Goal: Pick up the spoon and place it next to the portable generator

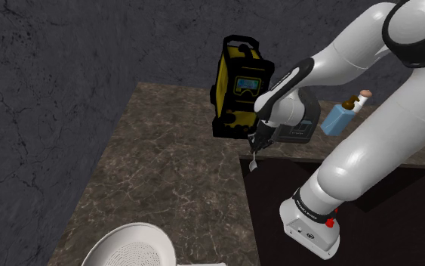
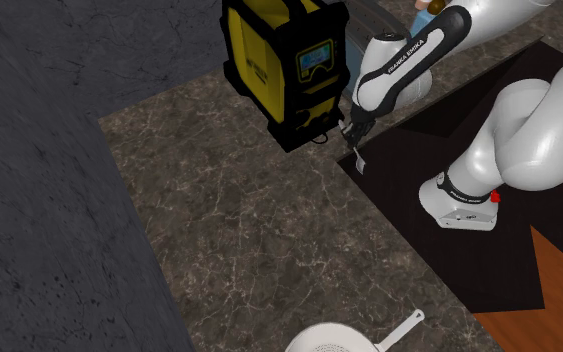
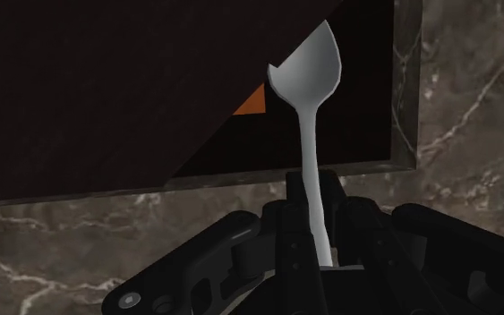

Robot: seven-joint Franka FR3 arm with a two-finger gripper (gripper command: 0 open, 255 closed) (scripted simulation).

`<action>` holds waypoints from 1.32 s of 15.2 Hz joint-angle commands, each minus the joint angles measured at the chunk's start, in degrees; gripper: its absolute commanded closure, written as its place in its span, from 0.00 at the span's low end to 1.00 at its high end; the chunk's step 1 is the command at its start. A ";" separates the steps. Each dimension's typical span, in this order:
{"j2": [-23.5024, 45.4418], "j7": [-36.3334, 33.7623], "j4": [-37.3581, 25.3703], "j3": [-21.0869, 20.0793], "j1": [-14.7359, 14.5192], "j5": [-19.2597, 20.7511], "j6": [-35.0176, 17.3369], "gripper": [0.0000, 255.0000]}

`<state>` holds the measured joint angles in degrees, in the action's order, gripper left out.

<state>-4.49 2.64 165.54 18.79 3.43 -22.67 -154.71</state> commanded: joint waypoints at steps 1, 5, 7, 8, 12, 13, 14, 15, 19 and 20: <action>0.49 0.29 0.03 0.02 -0.09 -0.33 -0.26 1.00; 0.49 0.29 0.03 0.01 -0.09 -0.33 -0.26 1.00; 0.44 0.26 0.07 0.01 -0.07 -0.29 -0.26 0.00; 0.48 0.32 0.09 0.00 -0.10 -0.38 -0.31 0.00; -2.51 -2.80 0.20 0.23 1.26 4.17 2.11 0.00; -5.35 -5.25 0.16 0.20 2.61 7.76 4.67 0.00; -8.01 -7.13 -0.07 -0.10 4.00 10.55 7.34 0.00; -9.98 -8.27 -0.36 -0.47 5.08 12.26 9.50 0.00; -9.97 -8.22 -0.36 -0.64 5.23 12.18 9.51 0.00; -9.97 -8.22 -0.36 -0.64 5.23 12.18 9.52 0.00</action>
<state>-14.40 -5.54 165.20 18.15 8.60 -10.58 -145.29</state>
